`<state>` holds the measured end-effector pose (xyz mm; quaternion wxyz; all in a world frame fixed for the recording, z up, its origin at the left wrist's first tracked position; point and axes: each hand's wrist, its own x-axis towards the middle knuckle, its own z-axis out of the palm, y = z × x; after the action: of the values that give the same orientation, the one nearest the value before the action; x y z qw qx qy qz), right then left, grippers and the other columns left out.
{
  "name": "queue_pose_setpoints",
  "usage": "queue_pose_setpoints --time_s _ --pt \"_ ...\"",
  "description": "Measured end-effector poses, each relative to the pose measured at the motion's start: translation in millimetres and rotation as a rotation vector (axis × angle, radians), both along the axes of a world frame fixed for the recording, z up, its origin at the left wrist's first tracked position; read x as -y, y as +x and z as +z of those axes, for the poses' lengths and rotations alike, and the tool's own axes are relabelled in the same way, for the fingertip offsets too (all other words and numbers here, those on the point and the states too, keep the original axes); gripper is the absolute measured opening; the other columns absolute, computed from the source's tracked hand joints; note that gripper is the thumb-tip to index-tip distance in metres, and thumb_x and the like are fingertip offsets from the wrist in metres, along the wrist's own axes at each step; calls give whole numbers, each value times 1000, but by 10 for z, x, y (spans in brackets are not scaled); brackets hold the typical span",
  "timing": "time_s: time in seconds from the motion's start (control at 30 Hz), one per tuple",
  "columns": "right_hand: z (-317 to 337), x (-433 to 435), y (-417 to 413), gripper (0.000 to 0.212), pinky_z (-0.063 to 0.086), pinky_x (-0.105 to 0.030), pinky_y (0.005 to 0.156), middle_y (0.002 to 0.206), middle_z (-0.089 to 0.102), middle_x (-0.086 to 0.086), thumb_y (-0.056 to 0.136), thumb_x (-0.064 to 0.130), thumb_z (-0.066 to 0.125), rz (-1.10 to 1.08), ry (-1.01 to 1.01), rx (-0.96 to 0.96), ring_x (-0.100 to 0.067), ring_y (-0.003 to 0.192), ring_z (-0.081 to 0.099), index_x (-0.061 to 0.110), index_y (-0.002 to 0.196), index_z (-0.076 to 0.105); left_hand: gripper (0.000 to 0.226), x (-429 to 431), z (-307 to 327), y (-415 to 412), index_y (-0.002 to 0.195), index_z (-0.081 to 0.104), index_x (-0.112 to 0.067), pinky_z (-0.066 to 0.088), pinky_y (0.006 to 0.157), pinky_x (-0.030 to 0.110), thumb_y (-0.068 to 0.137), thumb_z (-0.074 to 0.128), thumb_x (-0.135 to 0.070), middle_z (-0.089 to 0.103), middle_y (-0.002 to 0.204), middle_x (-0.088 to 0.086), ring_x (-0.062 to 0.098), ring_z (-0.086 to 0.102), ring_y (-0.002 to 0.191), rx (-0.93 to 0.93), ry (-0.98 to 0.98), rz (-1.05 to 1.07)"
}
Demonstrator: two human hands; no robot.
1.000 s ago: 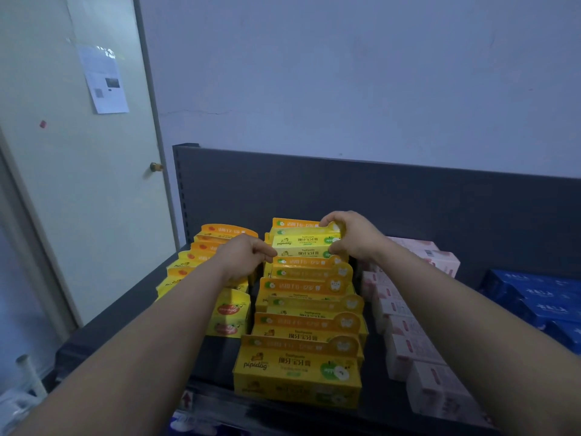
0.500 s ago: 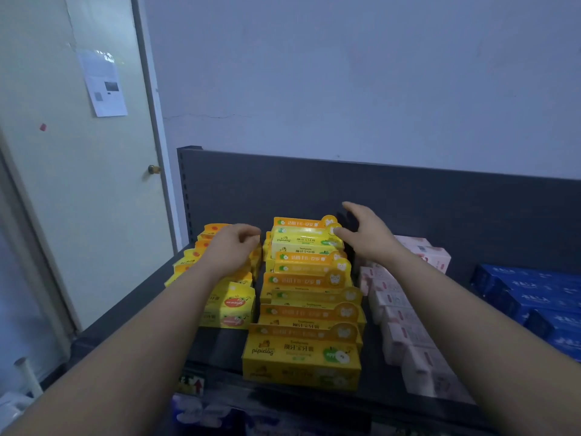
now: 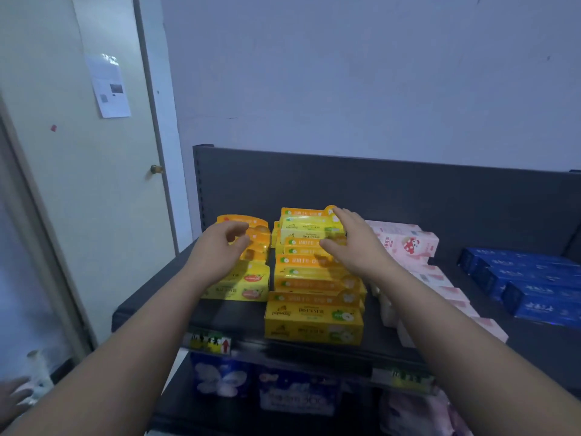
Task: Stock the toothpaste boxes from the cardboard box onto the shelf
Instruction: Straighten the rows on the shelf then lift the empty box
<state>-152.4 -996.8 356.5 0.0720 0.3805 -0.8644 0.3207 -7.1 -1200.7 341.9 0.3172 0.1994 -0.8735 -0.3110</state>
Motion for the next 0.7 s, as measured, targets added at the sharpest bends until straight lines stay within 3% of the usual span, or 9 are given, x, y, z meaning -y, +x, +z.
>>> queue_pose_setpoints --time_s 0.3,0.5,0.67,0.7 --pt "68 181 489 72 23 -36 117 158 22 2 93 35 57 119 -2 137 -18 145 19 21 152 19 36 143 -110 565 127 60 -14 46 98 37 92 60 -22 65 121 4 21 59 112 36 96 142" --pt "5 330 623 75 29 -33 111 158 23 2 92 35 60 237 1 244 -20 143 26 21 152 19 57 148 -274 674 143 41 -9 39 101 35 93 60 -28 47 144 11 26 49 127 49 203 239" --pt "-18 502 652 85 44 -28 89 148 38 -1 88 33 65 284 163 252 -21 116 51 21 153 12 65 185 -367 686 147 34 -9 37 103 37 92 61 -32 42 147 13 27 45 131 77 311 269" --pt "-33 563 643 86 45 -31 91 143 42 -2 87 37 66 273 214 240 -21 111 52 21 153 13 65 203 -371 690 147 33 -9 37 103 37 92 61 -31 41 147 14 27 45 131 89 324 269"
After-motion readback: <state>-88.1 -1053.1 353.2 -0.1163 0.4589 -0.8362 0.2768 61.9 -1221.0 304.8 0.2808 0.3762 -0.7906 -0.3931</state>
